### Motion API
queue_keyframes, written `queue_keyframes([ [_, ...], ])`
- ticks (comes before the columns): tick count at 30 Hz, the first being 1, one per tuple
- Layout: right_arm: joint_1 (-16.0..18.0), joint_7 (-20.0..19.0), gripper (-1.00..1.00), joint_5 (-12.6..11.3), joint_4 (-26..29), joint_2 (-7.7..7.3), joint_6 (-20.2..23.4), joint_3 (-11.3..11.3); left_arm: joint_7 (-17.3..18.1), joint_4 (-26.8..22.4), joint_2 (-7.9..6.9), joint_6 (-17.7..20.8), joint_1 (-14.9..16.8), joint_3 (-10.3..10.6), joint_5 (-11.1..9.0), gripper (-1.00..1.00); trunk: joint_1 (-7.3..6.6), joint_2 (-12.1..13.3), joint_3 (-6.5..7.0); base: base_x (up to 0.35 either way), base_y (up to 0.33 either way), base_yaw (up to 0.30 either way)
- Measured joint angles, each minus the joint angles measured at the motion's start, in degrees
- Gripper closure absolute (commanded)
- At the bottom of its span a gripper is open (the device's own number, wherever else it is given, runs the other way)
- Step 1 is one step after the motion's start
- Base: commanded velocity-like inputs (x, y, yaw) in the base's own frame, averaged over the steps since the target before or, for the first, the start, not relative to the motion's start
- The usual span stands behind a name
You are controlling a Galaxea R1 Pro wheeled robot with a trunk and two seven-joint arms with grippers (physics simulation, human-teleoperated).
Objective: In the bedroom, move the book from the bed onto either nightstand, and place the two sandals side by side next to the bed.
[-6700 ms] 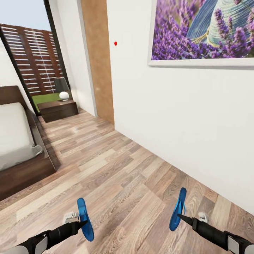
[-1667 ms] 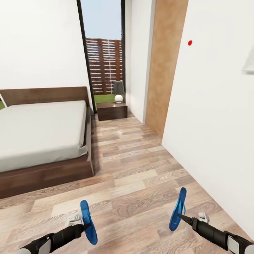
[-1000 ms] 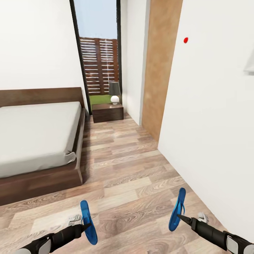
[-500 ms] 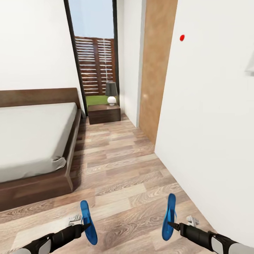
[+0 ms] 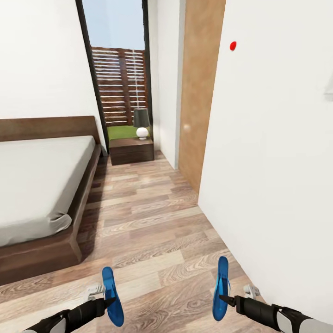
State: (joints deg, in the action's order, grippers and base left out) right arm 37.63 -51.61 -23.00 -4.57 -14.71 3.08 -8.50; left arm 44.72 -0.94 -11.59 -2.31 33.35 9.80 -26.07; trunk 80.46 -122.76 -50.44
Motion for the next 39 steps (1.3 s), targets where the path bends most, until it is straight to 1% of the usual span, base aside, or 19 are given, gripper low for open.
queue_keyframes([
  [2,-0.56,0.01,1.0,0.16,-0.06,0.02,-0.04,-0.22,-3.68,-0.05,0.01,-0.09,-2.48,0.17,0.23,1.0,0.0,0.0,-0.01,0.248,-0.208,0.0],
  [3,-1.63,0.07,1.0,0.22,-0.08,0.01,-0.05,-0.36,-4.55,-0.1,0.19,-0.17,-3.27,0.63,0.4,1.0,0.0,0.0,-0.01,0.248,-0.208,0.0],
  [4,-2.66,0.31,1.0,0.27,-0.09,0.03,-0.05,-0.5,-5.11,-0.17,0.57,-0.24,-3.76,0.26,0.63,1.0,0.0,0.0,-0.01,0.248,-0.207,0.0],
  [6,-3.9,1.64,1.0,0.19,-0.02,0.12,-0.06,-0.23,-5.72,-0.21,1.7,-0.74,-4.35,0.31,2.42,1.0,0.0,0.0,0.0,0.246,-0.188,0.0],
  [9,-4.52,2.83,1.0,0.13,0.02,0.18,-0.06,0.01,-6.08,-0.19,2.49,-1.49,-4.64,0.14,6.16,1.0,0.01,0.0,0.0,0.172,-0.113,0.0],
  [13,-4.71,3.18,1.0,0.11,0.04,0.21,-0.06,0.08,-6.41,-0.13,2.76,-1.79,-4.73,-0.07,7.82,1.0,0.02,0.0,0.0,0.043,-0.028,0.0],
  [28,-4.75,3.1,1.0,0.2,0.05,0.3,-0.06,0.09,-6.47,-0.08,2.81,-1.85,-4.74,-0.18,7.98,1.0,0.02,0.0,0.0,0.001,-0.001,0.002],
  [32,-4.74,3.13,1.0,0.09,0.04,0.3,-0.06,0.08,-6.5,-0.05,2.81,-1.85,-4.75,-0.17,7.98,1.0,0.02,0.0,0.0,0.0,0.0,0.169],
  [39,-4.74,3.2,1.0,0.14,0.03,0.35,-0.06,0.06,-6.52,-0.02,2.87,-1.84,-4.75,-0.11,7.98,1.0,0.02,0.0,0.0,0.0,0.0,0.277],
])
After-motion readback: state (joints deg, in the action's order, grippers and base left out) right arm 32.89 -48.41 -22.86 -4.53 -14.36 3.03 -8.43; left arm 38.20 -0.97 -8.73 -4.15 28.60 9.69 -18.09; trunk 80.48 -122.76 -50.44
